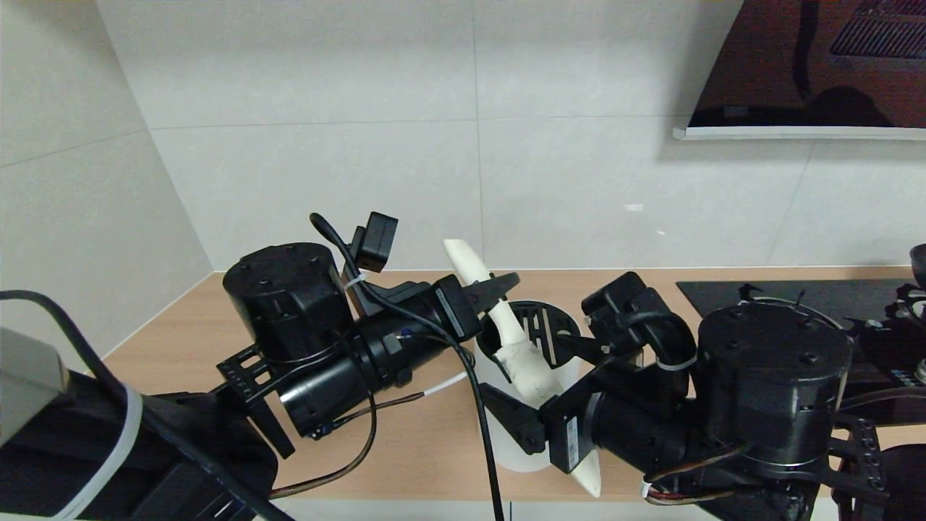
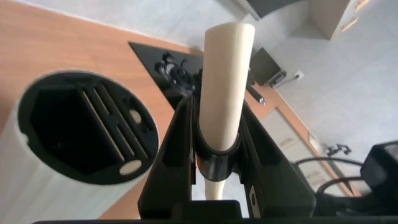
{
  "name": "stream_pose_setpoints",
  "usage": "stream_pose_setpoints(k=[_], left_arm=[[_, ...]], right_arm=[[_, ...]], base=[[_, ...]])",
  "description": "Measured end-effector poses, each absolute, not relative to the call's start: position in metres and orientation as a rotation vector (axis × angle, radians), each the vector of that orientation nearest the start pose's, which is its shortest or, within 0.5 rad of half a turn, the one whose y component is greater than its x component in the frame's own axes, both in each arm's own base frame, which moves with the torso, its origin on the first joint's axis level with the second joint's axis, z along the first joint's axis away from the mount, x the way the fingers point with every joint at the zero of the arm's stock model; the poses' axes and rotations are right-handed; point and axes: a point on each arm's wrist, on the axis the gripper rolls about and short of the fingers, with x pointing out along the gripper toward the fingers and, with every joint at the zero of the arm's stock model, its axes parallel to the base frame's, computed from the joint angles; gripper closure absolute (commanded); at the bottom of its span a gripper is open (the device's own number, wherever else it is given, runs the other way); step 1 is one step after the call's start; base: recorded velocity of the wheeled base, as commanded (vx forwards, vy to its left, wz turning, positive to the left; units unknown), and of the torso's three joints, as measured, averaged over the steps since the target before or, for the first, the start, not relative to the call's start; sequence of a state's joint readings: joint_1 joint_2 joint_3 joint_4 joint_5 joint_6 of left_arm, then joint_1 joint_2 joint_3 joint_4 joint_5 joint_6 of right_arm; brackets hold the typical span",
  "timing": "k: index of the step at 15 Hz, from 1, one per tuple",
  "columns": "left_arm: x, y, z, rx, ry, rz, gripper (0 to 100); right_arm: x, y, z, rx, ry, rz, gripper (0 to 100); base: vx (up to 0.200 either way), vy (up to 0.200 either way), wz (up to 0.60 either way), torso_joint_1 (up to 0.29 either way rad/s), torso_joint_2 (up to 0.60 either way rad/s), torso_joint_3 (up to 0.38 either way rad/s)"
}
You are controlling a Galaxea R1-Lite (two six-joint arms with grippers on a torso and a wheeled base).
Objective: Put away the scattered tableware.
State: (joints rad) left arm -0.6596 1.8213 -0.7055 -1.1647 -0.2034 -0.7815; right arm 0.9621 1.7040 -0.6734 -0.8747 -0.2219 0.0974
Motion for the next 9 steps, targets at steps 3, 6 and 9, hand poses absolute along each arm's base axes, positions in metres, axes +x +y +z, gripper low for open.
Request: stream_pose_setpoints(k=[3,6,9], left_arm=[[0.249,-0.196,0.180,-0.732,0.272,-0.836,100],[0.250,-0.189,0.192,-0.714,0.244,-0.752,100],[0.248,-0.182,0.216,-0.661,0.213,-0.607,100]], right_arm=[[0.180,0.228,0.176,0.016,0.150,0.688,0],[0.190,0.216,0.182,0.032,0.131,0.636,0],[0.202,0.202,0.192,0.064,0.101,0.576,0]], base=[[0.000,0.000,0.00,0.000,0.00,0.000],[0.000,0.000,0.00,0.000,0.00,0.000],[0.000,0.000,0.00,0.000,0.00,0.000]])
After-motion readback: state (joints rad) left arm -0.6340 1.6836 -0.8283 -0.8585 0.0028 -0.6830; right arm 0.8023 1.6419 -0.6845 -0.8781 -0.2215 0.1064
